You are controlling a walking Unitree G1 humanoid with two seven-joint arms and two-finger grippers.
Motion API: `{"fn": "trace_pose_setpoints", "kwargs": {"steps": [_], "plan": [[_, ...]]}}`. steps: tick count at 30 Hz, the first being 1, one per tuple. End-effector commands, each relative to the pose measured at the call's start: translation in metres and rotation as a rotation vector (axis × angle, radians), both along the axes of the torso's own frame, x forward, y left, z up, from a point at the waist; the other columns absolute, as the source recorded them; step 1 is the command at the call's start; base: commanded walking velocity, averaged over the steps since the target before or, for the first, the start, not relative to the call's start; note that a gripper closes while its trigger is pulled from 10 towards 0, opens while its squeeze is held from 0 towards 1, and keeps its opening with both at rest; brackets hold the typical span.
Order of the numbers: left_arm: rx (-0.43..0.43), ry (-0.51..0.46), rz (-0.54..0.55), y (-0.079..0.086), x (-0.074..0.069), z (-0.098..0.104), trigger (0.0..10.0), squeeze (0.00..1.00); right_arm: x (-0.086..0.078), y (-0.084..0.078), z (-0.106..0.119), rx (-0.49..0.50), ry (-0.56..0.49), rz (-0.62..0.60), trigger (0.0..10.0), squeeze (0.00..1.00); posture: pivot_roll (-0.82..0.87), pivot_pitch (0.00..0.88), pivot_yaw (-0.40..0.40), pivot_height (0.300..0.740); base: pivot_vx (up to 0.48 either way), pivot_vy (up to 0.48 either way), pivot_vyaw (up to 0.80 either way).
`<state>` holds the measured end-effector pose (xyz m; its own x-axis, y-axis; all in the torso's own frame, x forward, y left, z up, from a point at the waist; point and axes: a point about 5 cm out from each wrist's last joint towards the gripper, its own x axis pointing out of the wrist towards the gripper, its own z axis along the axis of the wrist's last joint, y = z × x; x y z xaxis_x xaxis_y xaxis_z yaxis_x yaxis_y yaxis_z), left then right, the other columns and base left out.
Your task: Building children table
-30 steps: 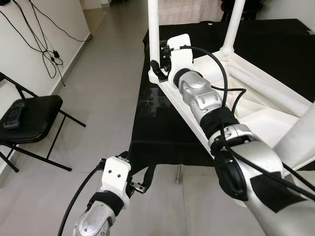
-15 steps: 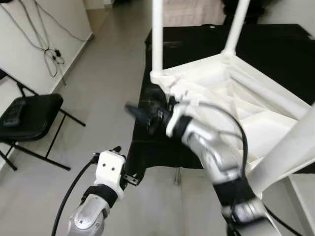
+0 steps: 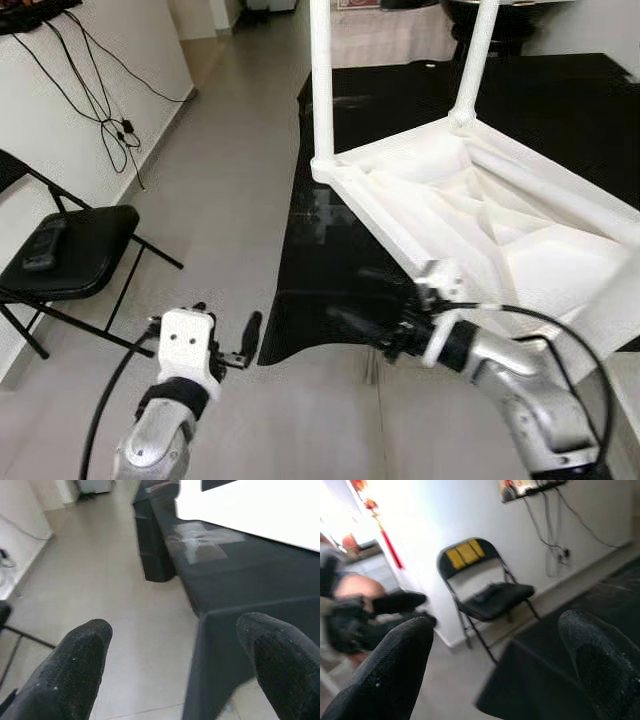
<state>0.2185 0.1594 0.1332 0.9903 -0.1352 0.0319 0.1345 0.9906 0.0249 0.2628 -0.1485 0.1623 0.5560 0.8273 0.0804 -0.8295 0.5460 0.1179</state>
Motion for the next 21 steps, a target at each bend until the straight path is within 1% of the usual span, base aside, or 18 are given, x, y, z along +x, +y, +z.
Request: {"fn": "trace_pose_setpoints", "kwargs": {"steps": [1,2,3,4,5,8,9,10,11,12,13,14,16,17,19,20,21], "plan": [[0.022,0.027,0.000,0.007,-0.006,-0.006,10.0,0.00,-0.015,-0.017,0.001,0.032,0.033,0.076,10.0,0.00,-0.12,0.112,0.093,0.740,0.000,0.000,0.00],[0.022,0.027,0.000,0.007,-0.006,-0.006,10.0,0.00,-0.015,-0.017,0.001,0.032,0.033,0.076,10.0,0.00,-0.12,0.112,0.093,0.740,0.000,0.000,0.00],[0.024,0.029,-0.002,0.008,-0.006,-0.006,10.0,0.00,-0.019,-0.021,0.000,0.027,0.036,0.094,10.0,0.00,-0.12,0.109,0.094,0.740,0.000,0.000,0.00],[0.025,0.031,-0.004,0.008,-0.006,-0.006,10.0,0.00,-0.024,-0.029,-0.001,0.007,0.041,0.122,10.0,0.00,-0.12,0.108,0.095,0.740,0.000,0.000,0.00],[0.025,0.031,-0.004,0.008,-0.006,-0.006,10.0,0.00,-0.024,-0.029,-0.001,0.007,0.041,0.122,10.0,0.00,-0.12,0.108,0.095,0.740,0.000,0.000,0.00],[0.028,0.032,-0.010,0.008,-0.006,-0.007,10.0,0.00,-0.036,-0.049,-0.001,-0.048,0.067,0.196,10.0,0.00,-0.12,0.107,0.098,0.740,0.000,0.000,0.00],[0.028,0.032,-0.010,0.008,-0.006,-0.007,10.0,0.00,-0.036,-0.049,-0.001,-0.048,0.067,0.196,10.0,0.00,-0.12,0.107,0.098,0.740,0.000,0.000,0.00],[0.029,0.032,-0.012,0.008,-0.005,-0.008,10.0,0.00,-0.038,-0.056,0.001,-0.064,0.082,0.212,10.0,0.00,-0.13,0.108,0.099,0.740,0.000,0.000,0.00],[0.029,0.032,-0.012,0.008,-0.005,-0.008,10.0,0.00,-0.038,-0.056,0.001,-0.064,0.082,0.212,10.0,0.00,-0.13,0.108,0.099,0.740,0.000,0.000,0.00],[0.031,0.032,-0.016,0.008,-0.005,-0.008,10.0,0.00,-0.039,-0.069,0.004,-0.097,0.096,0.215,10.0,0.00,-0.12,0.106,0.098,0.740,0.000,0.000,0.00],[0.032,0.032,-0.018,0.008,-0.005,-0.008,10.0,0.00,-0.038,-0.075,0.005,-0.119,0.102,0.212,10.0,0.00,-0.12,0.106,0.098,0.740,0.000,0.000,0.00],[0.032,0.032,-0.018,0.008,-0.005,-0.008,10.0,0.00,-0.038,-0.075,0.005,-0.119,0.102,0.212,10.0,0.00,-0.12,0.106,0.098,0.740,0.000,0.000,0.00],[0.035,0.032,-0.020,0.008,-0.005,-0.008,10.0,0.00,-0.038,-0.085,0.007,-0.152,0.109,0.205,10.0,0.00,-0.12,0.106,0.098,0.740,0.000,0.000,0.00],[0.035,0.032,-0.020,0.008,-0.005,-0.008,10.0,0.00,-0.038,-0.085,0.007,-0.152,0.109,0.205,10.0,0.00,-0.12,0.106,0.098,0.740,0.000,0.000,0.00],[0.042,0.033,-0.028,0.007,-0.005,-0.008,10.0,0.00,-0.039,-0.096,0.008,-0.197,0.138,0.202,10.0,0.00,-0.11,0.105,0.100,0.740,0.000,0.000,0.00],[0.042,0.033,-0.028,0.007,-0.005,-0.008,10.0,0.00,-0.039,-0.096,0.008,-0.197,0.138,0.202,10.0,0.00,-0.11,0.105,0.100,0.740,0.000,0.000,0.00],[0.049,0.034,-0.036,0.007,-0.006,-0.008,10.0,0.00,-0.042,-0.106,0.008,-0.236,0.169,0.212,10.0,0.00,-0.10,0.102,0.098,0.740,0.000,0.000,0.00]]}}
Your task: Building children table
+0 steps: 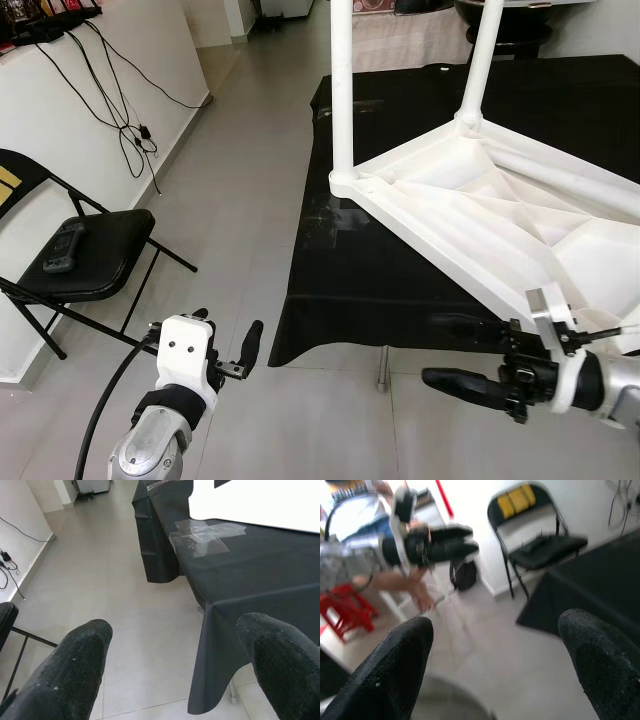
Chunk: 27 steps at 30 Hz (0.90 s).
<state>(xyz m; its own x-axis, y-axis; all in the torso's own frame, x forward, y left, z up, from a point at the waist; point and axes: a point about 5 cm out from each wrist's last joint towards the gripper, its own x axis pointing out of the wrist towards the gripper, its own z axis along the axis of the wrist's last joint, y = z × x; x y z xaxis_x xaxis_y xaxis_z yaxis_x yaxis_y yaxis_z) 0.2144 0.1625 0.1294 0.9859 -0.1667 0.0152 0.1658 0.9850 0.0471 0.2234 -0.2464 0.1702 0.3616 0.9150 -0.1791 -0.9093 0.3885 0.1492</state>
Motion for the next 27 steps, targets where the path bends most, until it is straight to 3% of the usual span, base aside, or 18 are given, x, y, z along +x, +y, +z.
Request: {"fn": "trace_pose_setpoints", "kwargs": {"steps": [1,4,6,11,17,20,22,27], "plan": [[0.027,0.021,-0.006,0.004,-0.002,-0.005,10.0,0.00,-0.005,-0.012,0.001,-0.043,0.029,0.008,10.0,0.00,-0.10,0.102,0.098,0.740,0.000,0.000,0.00],[0.027,0.021,-0.007,0.004,-0.002,-0.005,10.0,0.00,-0.006,-0.014,0.001,-0.055,0.037,0.013,10.0,0.00,-0.10,0.102,0.098,0.740,0.000,0.000,0.00],[0.027,0.023,-0.009,0.003,-0.003,-0.005,10.0,0.00,-0.008,-0.028,0.002,-0.151,0.060,0.010,10.0,0.00,-0.10,0.103,0.097,0.740,0.000,0.000,0.00],[0.028,0.026,-0.015,0.002,-0.004,-0.006,10.0,0.00,-0.009,-0.035,0.007,-0.197,0.069,0.024,10.0,0.00,-0.11,0.105,0.095,0.740,0.000,0.000,0.00],[0.028,0.029,-0.024,0.001,-0.004,-0.007,10.0,0.00,-0.017,-0.014,0.002,-0.145,0.108,0.130,10.0,0.00,-0.11,0.107,0.090,0.740,0.000,0.000,0.00],[0.028,0.030,-0.024,0.000,-0.006,-0.007,10.0,0.00,-0.038,0.004,-0.030,-0.155,0.234,0.202,10.0,0.00,-0.11,0.117,0.080,0.740,0.000,0.000,0.00],[0.028,0.030,-0.024,0.000,-0.006,-0.007,10.0,0.00,-0.038,0.004,-0.030,-0.155,0.234,0.202,10.0,0.00,-0.11,0.117,0.080,0.740,0.000,0.000,0.00],[0.030,0.036,-0.021,0.000,-0.009,-0.008,10.0,0.00,-0.059,-0.004,-0.046,-0.188,0.353,0.154,10.0,0.00,-0.12,0.129,0.079,0.740,0.000,0.000,0.00]]}}
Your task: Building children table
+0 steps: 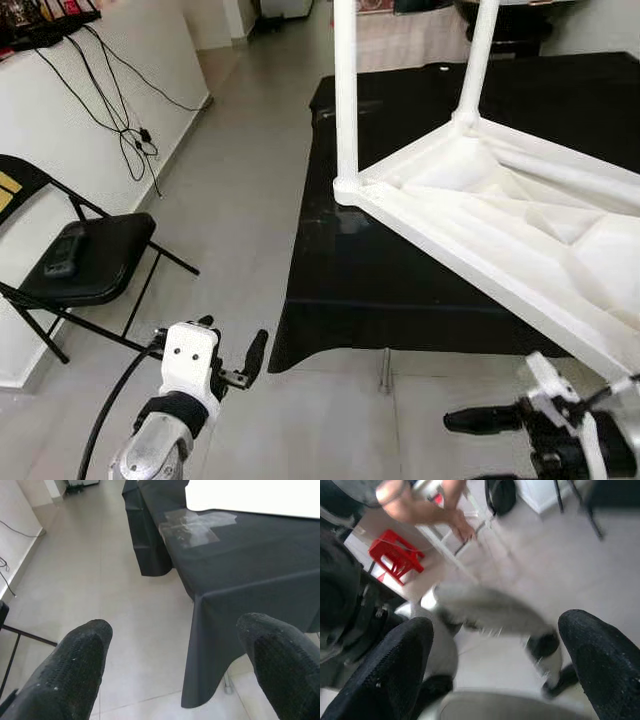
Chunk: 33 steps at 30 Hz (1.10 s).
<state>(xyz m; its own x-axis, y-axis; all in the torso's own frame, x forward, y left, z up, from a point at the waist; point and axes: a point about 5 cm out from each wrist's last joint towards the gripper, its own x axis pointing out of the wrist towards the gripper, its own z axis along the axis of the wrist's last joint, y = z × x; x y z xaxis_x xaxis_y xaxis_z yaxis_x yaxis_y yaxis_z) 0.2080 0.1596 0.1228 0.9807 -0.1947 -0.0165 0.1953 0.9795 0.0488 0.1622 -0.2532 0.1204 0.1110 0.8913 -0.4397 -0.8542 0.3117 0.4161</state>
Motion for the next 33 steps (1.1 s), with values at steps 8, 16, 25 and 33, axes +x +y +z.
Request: {"fn": "trace_pose_setpoints", "kwargs": {"steps": [8,16,25,33], "plan": [[0.027,0.015,-0.011,0.004,-0.001,-0.002,10.0,0.00,-0.012,-0.031,0.014,-0.202,0.001,-0.084,10.0,0.00,-0.14,0.131,0.097,0.740,0.000,0.000,0.00],[0.029,0.017,-0.020,0.004,0.000,-0.002,10.0,0.00,-0.011,-0.070,0.038,-0.403,-0.012,-0.122,10.0,0.00,-0.14,0.130,0.098,0.740,0.000,0.000,0.00],[0.028,0.013,-0.008,0.004,0.000,-0.002,10.0,0.00,-0.004,-0.110,0.068,-0.788,-0.035,-0.127,10.0,0.00,-0.13,0.128,0.086,0.740,0.000,0.000,0.00],[0.028,0.010,-0.001,0.003,-0.001,-0.001,10.0,0.00,0.010,-0.112,0.077,-0.902,-0.099,-0.120,10.0,0.00,-0.11,0.125,0.078,0.740,0.000,0.000,0.00]]}}
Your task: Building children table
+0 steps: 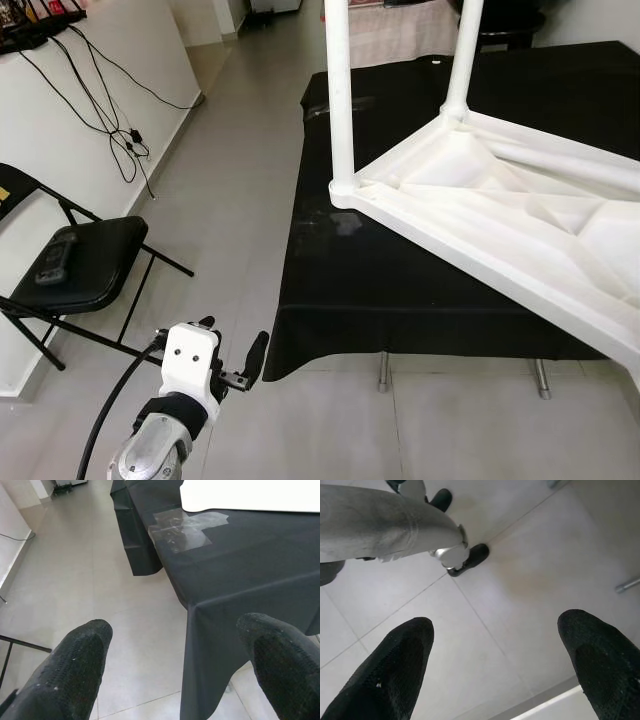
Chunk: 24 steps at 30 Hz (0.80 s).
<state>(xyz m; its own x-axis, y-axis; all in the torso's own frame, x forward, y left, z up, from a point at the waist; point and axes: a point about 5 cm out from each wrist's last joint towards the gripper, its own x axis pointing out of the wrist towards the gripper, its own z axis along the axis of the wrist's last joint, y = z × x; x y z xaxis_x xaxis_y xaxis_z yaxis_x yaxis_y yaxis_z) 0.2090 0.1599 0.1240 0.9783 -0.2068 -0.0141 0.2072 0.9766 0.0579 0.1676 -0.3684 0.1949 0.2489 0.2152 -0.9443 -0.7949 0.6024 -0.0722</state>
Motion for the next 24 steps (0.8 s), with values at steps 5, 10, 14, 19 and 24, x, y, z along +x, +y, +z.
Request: {"fn": "trace_pose_setpoints", "kwargs": {"steps": [5,10,14,19,24], "plan": [[0.019,0.015,0.016,0.002,-0.003,-0.003,10.0,0.00,0.015,0.007,0.005,-0.020,-0.074,0.054,10.0,0.00,-0.10,0.126,0.071,0.740,0.000,0.000,0.00],[0.016,0.016,0.021,0.002,-0.004,-0.003,10.0,0.00,0.008,0.011,0.002,0.032,-0.009,0.082,10.0,0.00,-0.10,0.130,0.065,0.740,0.000,0.000,0.00],[0.015,0.017,0.022,0.002,-0.005,-0.003,10.0,0.00,-0.002,0.000,-0.004,-0.019,0.067,0.062,10.0,0.00,-0.11,0.134,0.063,0.740,0.000,0.000,0.00],[0.012,0.021,0.020,0.002,-0.006,-0.003,10.0,0.00,-0.024,-0.038,-0.014,-0.208,0.166,-0.082,10.0,0.00,-0.11,0.140,0.071,0.740,0.000,0.000,0.00],[0.011,0.026,0.011,0.002,-0.005,-0.004,10.0,0.00,-0.015,-0.060,-0.003,-0.325,0.012,-0.210,10.0,0.00,-0.11,0.136,0.075,0.740,0.000,0.000,0.00]]}}
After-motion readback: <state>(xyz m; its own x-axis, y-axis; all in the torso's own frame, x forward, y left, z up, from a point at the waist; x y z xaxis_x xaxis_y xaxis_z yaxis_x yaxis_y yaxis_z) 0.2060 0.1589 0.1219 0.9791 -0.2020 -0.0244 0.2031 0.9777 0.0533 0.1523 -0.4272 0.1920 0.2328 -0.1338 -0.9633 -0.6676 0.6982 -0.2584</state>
